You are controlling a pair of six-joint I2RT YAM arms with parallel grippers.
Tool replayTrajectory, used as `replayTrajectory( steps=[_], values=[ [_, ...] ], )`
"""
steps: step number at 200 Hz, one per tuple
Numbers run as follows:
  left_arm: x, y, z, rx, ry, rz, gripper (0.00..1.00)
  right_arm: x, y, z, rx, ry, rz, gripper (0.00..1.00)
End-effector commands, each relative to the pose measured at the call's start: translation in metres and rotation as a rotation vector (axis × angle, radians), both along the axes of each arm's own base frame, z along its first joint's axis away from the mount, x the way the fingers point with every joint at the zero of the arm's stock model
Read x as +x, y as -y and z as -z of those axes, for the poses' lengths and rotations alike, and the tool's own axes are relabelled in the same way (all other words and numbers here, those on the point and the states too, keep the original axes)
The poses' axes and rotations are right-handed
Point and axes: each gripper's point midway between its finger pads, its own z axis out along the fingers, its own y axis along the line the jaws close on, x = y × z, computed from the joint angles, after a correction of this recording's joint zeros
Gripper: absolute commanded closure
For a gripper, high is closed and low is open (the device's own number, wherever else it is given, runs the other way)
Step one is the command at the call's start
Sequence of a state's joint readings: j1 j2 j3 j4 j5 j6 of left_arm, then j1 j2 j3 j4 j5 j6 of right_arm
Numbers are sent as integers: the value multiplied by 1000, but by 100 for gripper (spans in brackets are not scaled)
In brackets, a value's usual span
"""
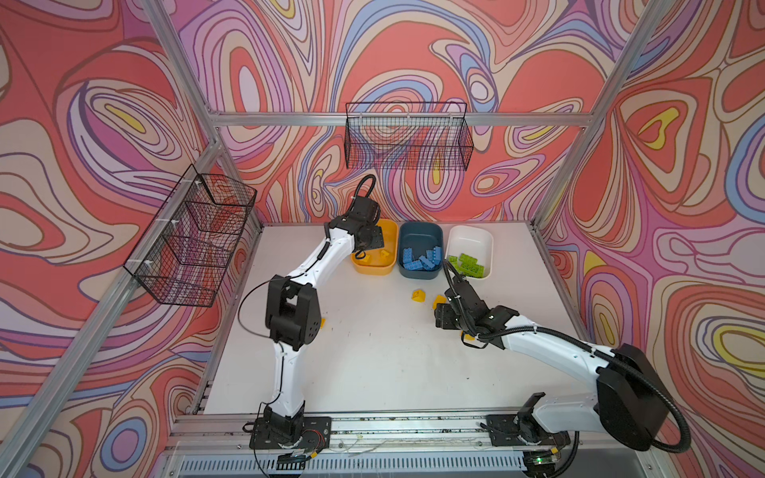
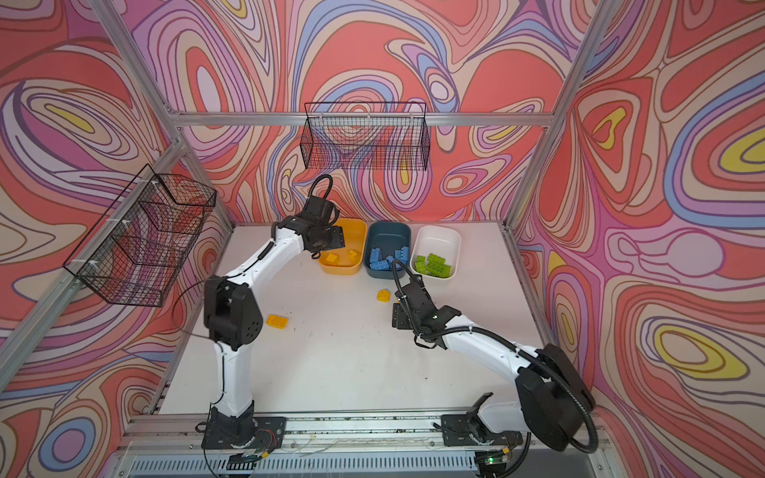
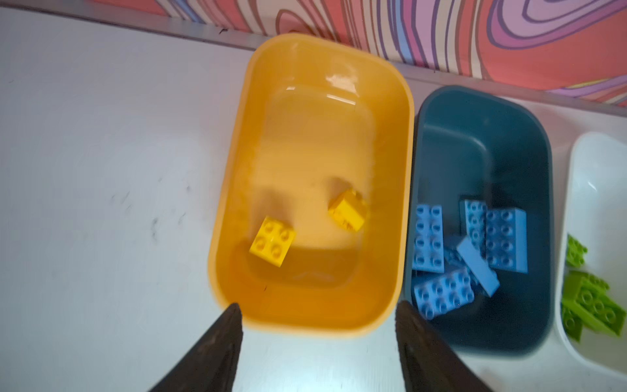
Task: Sort the legos into containers by color
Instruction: 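Carry the yellow brick to the yellow bin and open the left gripper, then grasp a yellow brick by the teal bin with the right gripper while the left withdraws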
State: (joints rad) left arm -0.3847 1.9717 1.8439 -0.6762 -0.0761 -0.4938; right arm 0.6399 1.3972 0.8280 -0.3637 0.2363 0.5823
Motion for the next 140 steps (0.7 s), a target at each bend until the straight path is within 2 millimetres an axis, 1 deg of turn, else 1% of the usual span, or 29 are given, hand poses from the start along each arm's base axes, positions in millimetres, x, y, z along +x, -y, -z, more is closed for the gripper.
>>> replayTrajectory(
  steps=[1, 3, 10, 11, 12, 21, 26, 31, 47, 61, 76, 84, 85, 88, 103, 126, 140],
  values=[
    [-32, -13, -60, -74, 165, -23, 28, 27, 5, 2, -5, 22, 117, 22],
    [-38, -14, -55, -72, 155, -24, 28, 29, 5, 3, -1, 20, 123, 22],
    [-53, -17, -57, -94, 172, -29, 28, 33, 3, 7, 12, 13, 141, 22],
    [-56, -18, -52, -92, 164, -31, 28, 34, 3, 8, 13, 14, 142, 22],
    [-58, -18, -51, -94, 163, -31, 28, 35, 2, 8, 17, 14, 144, 22],
    [-75, -22, -53, -124, 183, -41, 28, 40, -1, 13, 30, 9, 159, 23],
    [-85, -24, -44, -129, 174, -45, 28, 43, -2, 15, 35, 8, 169, 23],
    [-95, -27, -45, -147, 184, -53, 28, 46, -3, 17, 39, 8, 180, 24],
    [-125, -35, -30, -169, 176, -66, 28, 54, -2, 24, 57, 5, 217, 25],
    [-145, -40, -16, -191, 171, -66, 27, 61, -5, 36, 89, -22, 217, 27],
    [-160, -47, -3, -179, 148, -72, 27, 68, -11, 47, 83, -54, 207, 28],
    [-166, -52, 3, -161, 129, -79, 27, 72, -14, 45, 85, -48, 204, 29],
    [-167, -52, 4, -160, 126, -79, 27, 72, -14, 50, 77, -58, 205, 29],
    [-169, -53, 6, -156, 119, -79, 27, 73, -14, 55, 70, -66, 207, 29],
    [-181, -57, 14, -157, 94, -79, 27, 77, -15, 61, 55, -74, 211, 31],
    [-198, -62, 19, -181, 105, -74, 27, 84, -16, 67, 30, -83, 215, 35],
    [-207, -66, 20, -180, 100, -73, 27, 86, -17, 71, 15, -89, 207, 41]
  ],
)
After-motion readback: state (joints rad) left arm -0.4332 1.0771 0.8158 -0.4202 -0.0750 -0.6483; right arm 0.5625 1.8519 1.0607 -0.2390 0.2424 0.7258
